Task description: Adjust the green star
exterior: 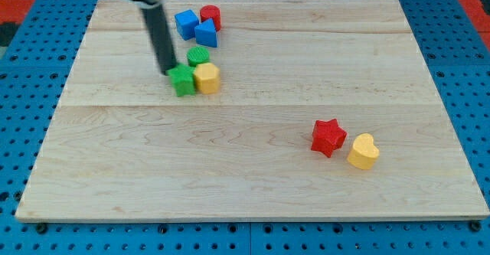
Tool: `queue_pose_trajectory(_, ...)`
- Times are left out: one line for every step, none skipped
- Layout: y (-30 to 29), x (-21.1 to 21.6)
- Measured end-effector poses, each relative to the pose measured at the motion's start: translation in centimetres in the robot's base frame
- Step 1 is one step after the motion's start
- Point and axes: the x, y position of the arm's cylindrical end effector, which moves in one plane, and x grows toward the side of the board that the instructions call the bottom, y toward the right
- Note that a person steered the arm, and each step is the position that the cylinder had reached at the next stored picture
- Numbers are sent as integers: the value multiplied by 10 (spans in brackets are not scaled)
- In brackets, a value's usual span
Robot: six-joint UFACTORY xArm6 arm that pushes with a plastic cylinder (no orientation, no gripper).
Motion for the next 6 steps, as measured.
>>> queue_pose_trajectory(73,11)
queue_pose_trajectory(99,29)
queue_pose_trajectory(98,35)
queue_pose_trajectory(72,28)
queue_pose_trajectory(66,39)
queue_pose_trajectory(78,74)
